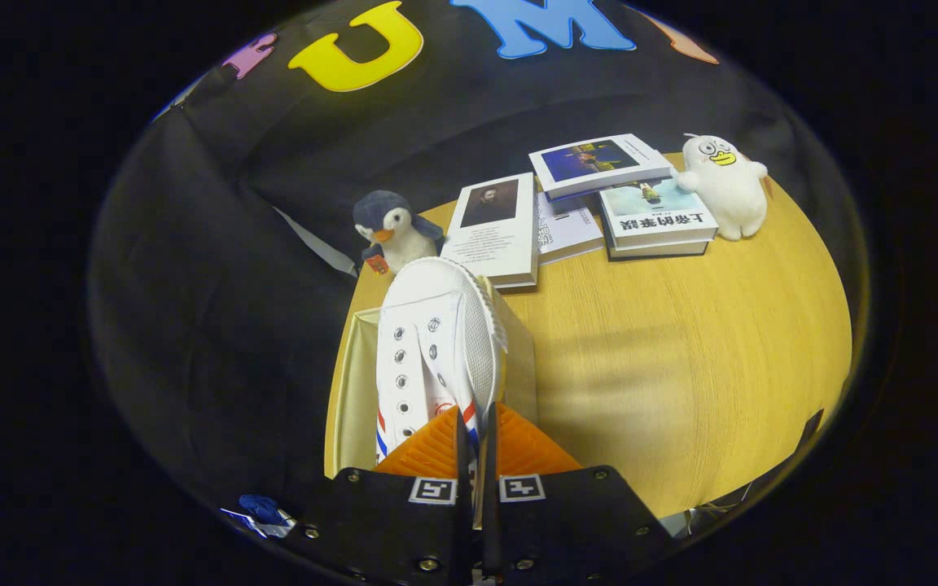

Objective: Open the storage box then place both shoes into the box .Put the left shoe in first, then the right shoe, with the right side of both shoes facing outward in a uniform manner.

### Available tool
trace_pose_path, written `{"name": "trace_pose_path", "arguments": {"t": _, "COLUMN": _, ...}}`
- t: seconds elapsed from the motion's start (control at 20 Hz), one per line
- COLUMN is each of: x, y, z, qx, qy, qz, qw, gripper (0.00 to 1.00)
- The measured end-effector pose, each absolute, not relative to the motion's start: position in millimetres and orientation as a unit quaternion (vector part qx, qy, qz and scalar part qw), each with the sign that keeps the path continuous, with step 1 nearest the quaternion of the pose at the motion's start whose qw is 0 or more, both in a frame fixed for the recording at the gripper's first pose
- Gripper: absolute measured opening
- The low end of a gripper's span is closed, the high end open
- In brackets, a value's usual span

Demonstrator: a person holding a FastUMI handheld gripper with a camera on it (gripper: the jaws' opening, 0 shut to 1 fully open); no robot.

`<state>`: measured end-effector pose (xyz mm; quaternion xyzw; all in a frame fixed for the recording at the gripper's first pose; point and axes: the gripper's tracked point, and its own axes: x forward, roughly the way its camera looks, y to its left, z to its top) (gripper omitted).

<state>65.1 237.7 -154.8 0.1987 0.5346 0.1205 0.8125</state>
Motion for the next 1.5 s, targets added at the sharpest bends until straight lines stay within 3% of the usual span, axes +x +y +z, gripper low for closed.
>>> {"name": "trace_pose_path", "arguments": {"t": 0.65, "x": 64.5, "y": 272.2, "z": -205.3, "qx": 0.139, "qy": 0.553, "qz": 0.101, "qw": 0.815, "gripper": 0.05}}
{"name": "trace_pose_path", "arguments": {"t": 0.7, "x": 68.9, "y": 277.8, "z": -203.4, "qx": 0.148, "qy": 0.543, "qz": 0.103, "qw": 0.820, "gripper": 0.26}}
{"name": "trace_pose_path", "arguments": {"t": 0.75, "x": 72.2, "y": 278.7, "z": -198.7, "qx": 0.151, "qy": 0.531, "qz": 0.106, "qw": 0.827, "gripper": 0.31}}
{"name": "trace_pose_path", "arguments": {"t": 0.9, "x": 70.3, "y": 279.7, "z": -176.9, "qx": 0.150, "qy": 0.507, "qz": 0.131, "qw": 0.839, "gripper": 0.94}}
{"name": "trace_pose_path", "arguments": {"t": 0.95, "x": 69.4, "y": 271.4, "z": -171.3, "qx": 0.132, "qy": 0.498, "qz": 0.130, "qw": 0.847, "gripper": 1.00}}
{"name": "trace_pose_path", "arguments": {"t": 1.5, "x": 56.3, "y": 157.3, "z": -93.2, "qx": 0.106, "qy": 0.399, "qz": 0.109, "qw": 0.904, "gripper": 0.99}}
